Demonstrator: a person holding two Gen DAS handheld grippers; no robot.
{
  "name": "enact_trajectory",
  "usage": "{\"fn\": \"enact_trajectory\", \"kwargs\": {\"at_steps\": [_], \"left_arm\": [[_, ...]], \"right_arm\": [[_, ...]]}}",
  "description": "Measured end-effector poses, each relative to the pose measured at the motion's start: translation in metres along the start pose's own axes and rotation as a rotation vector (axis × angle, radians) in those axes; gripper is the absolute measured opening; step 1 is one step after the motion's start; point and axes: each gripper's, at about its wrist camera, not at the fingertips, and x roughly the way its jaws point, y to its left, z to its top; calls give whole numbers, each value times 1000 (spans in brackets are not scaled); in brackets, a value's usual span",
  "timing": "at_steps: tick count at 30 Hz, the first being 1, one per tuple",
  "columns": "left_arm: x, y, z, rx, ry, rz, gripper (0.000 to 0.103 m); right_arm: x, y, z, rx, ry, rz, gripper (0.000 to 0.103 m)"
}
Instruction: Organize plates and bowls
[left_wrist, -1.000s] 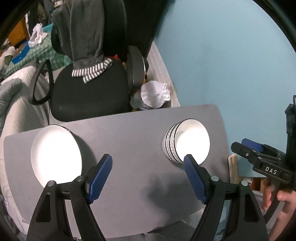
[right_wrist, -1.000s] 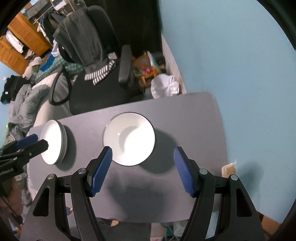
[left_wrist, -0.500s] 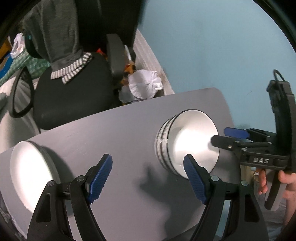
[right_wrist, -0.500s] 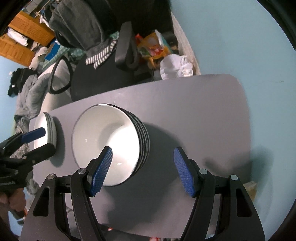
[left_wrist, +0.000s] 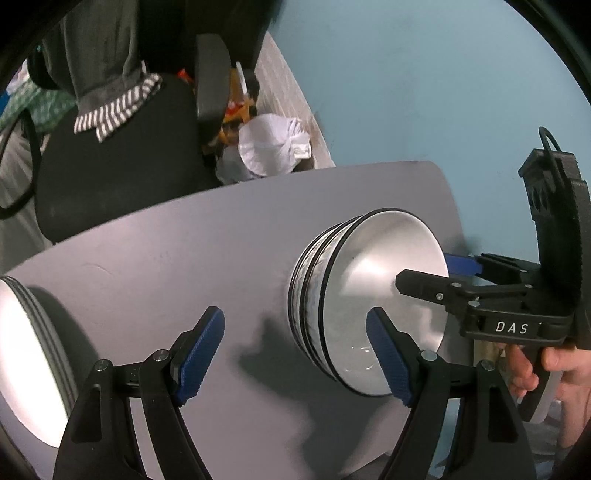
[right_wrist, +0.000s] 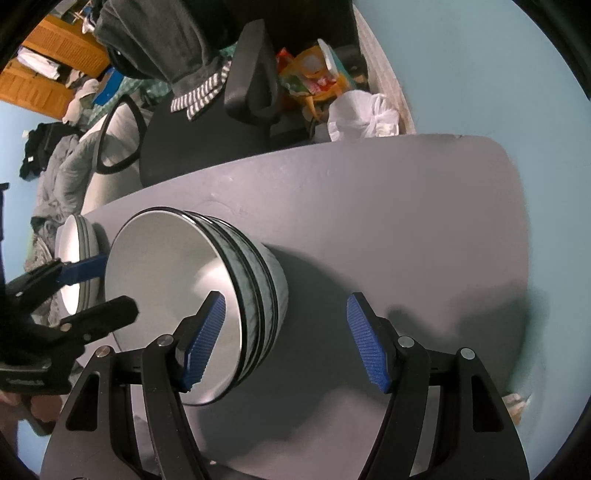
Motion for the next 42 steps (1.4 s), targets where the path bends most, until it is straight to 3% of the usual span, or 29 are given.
{"fn": "enact_trajectory", "kwargs": {"at_steps": [4,10,12,14,16,24,27,42], "left_arm": [[12,-1,3,11,51,33,80],[21,-2,3,-2,61,39,80],[24,-1,5,-13,67,39,80],[26,1,6,-22,80,33,75],[30,3,7,-32,96,37,64],[30,6,6,-117,111,-75,37],[30,6,5,-130,110,-80,38],[30,15,0,-189,104,-119,40]], "right_arm": [[6,-2,4,15,16,-20,68],[15,-3,8,18,39,-10,68],[17,-2,8,10,43,-13,62],[19,-2,8,8,48,-5,58],[19,-2,9,4,48,7,55],[18,0,8,13,46,67,29],[19,4,8,3,40,84,24],[20,5,5,5,11,83,24]]}}
